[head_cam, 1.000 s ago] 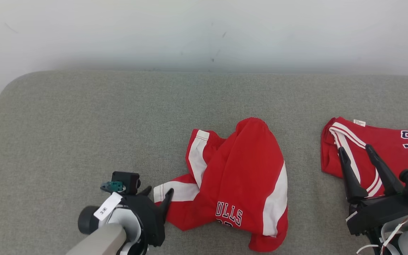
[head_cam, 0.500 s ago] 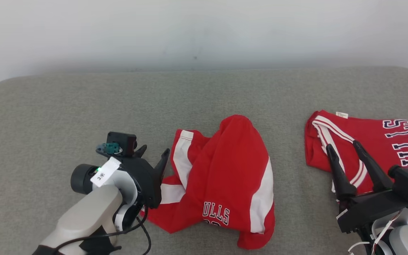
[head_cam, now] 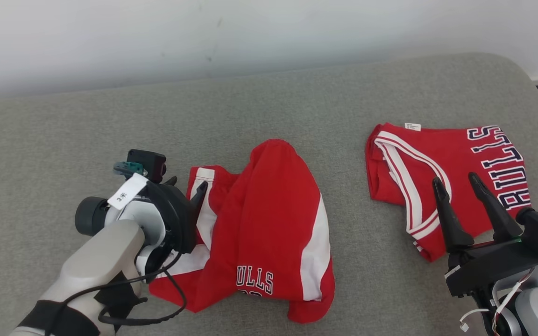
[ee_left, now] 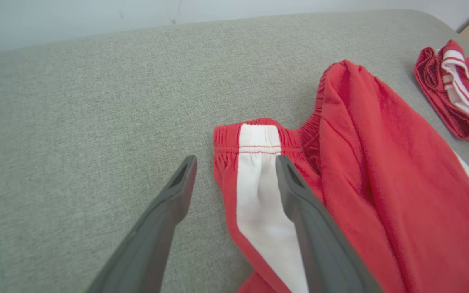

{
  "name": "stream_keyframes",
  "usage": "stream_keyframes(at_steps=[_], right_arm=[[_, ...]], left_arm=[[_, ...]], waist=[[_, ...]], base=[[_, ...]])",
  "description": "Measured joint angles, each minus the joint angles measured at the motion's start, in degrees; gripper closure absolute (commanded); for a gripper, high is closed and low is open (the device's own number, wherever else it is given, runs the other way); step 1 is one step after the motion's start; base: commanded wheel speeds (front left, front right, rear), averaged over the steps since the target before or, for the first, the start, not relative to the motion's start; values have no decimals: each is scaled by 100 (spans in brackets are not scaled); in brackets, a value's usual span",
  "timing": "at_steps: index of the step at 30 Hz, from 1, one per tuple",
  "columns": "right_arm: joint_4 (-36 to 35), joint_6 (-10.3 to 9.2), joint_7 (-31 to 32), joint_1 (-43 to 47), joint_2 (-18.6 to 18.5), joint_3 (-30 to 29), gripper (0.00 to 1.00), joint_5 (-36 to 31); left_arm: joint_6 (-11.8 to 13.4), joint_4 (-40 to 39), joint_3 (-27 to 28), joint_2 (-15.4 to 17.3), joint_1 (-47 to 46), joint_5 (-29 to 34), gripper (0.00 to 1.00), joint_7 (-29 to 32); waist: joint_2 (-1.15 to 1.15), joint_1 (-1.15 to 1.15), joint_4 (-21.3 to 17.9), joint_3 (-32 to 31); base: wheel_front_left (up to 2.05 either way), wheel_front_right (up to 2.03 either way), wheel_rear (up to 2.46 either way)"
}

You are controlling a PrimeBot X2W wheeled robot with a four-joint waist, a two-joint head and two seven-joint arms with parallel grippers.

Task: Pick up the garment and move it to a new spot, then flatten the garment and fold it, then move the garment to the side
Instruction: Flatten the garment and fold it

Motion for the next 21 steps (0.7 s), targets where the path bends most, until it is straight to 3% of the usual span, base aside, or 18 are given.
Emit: stream_keyframes(at_steps=[8,9,10,11,12,21], right_arm=[[-53,-2,-8,-2,-30,-91,0,0],[-62,-2,-10,-1,-33,-101,0,0],[-64,-5,-29,-2,-38,-119,0,0],[-64,-5,-29,-2,-38,-119,0,0],[-65,-8,-37,-5,-40,-130,0,0],[-12,-33,-59,-99,-36,-159,0,-2]], left_arm=[[-200,319,94,-101,-152,-153,0,79],[-231,357,98,-121,-186,-153,4,80],[-248,398,99,-144,-224,-153,54,80],[-248,398,99,-144,-224,-153,94,80],[-277,438,105,-166,-260,-153,100,79],[-399,658,76,-320,-513,-97,100,-86]], waist=[[0,0,-234,267],[0,0,-251,301],[0,0,-266,334],[0,0,-266,334],[0,0,-277,364],[0,0,-222,446]], base=[[0,0,0],[0,0,0],[0,0,0],[0,0,0],[0,0,0],[0,0,0]])
